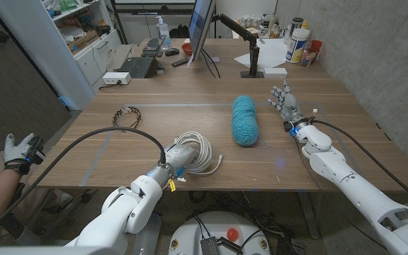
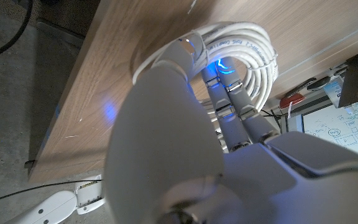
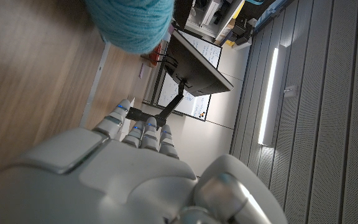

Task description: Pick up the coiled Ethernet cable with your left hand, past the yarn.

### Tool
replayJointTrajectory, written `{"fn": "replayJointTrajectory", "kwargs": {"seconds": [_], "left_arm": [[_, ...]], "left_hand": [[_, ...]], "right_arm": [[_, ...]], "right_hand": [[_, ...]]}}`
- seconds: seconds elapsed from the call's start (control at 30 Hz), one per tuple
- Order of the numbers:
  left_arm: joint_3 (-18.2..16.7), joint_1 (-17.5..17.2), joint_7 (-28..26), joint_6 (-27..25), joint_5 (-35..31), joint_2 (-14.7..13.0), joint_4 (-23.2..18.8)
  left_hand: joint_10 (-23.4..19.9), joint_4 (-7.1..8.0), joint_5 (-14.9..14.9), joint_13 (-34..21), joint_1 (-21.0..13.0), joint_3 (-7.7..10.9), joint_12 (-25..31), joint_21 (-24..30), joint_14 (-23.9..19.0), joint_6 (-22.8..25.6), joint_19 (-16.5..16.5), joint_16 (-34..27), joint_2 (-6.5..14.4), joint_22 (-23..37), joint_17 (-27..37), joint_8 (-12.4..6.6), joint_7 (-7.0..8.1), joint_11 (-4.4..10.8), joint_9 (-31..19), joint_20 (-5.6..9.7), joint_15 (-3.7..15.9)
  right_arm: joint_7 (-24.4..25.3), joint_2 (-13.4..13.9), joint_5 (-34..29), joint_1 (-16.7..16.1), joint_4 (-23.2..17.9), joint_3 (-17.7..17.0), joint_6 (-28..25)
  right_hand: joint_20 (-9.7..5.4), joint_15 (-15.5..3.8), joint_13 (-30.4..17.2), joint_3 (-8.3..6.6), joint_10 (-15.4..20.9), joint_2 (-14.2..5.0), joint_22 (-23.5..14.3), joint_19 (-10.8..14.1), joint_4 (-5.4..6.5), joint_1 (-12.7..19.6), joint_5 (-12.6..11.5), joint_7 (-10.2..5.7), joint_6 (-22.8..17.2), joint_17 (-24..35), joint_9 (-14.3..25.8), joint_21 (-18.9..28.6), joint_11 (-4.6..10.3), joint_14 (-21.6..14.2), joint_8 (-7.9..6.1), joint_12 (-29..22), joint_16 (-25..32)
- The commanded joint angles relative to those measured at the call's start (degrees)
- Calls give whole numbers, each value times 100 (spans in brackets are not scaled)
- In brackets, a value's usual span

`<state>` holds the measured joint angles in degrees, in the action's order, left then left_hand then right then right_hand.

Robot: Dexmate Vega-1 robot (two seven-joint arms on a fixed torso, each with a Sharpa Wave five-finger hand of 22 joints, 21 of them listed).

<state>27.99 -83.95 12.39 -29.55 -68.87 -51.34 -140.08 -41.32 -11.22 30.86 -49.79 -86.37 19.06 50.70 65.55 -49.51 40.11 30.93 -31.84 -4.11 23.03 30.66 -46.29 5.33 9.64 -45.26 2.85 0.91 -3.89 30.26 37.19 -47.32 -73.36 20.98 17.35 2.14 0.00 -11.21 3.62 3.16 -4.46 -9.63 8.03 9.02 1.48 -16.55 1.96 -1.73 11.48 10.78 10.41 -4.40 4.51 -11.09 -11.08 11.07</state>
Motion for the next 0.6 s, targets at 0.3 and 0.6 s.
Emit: {"fn": "replayJointTrajectory", "kwargs": {"seconds": [0.3, 0.6], "left_arm": [[-55, 59, 72, 85, -161, 74, -81], [-129, 50, 8, 99, -45, 188, -104]], "left_hand": [[-40, 183, 51, -11, -39, 439, 32, 112, -627, 44, -34, -4, 72, 688, 1691, -22, 35, 54, -38, 115, 938], [-58, 182, 67, 8, -26, 460, 38, 150, -645, 42, -48, 9, 56, 640, 1727, -20, 35, 60, -40, 118, 945]], "right_arm": [[-27, -2, 19, 7, 16, -2, -3], [-9, 2, 21, 3, 1, -5, -25]], "right_hand": [[-20, -17, 3, -3, -31, -274, -11, 18, 17, 33, -31, 18, 39, 13, 14, 37, -53, 46, -13, -43, 33], [-20, -19, 3, -2, -32, -274, -11, 18, 17, 33, -32, 17, 45, 13, 14, 38, -50, 46, -12, -44, 34]]}}
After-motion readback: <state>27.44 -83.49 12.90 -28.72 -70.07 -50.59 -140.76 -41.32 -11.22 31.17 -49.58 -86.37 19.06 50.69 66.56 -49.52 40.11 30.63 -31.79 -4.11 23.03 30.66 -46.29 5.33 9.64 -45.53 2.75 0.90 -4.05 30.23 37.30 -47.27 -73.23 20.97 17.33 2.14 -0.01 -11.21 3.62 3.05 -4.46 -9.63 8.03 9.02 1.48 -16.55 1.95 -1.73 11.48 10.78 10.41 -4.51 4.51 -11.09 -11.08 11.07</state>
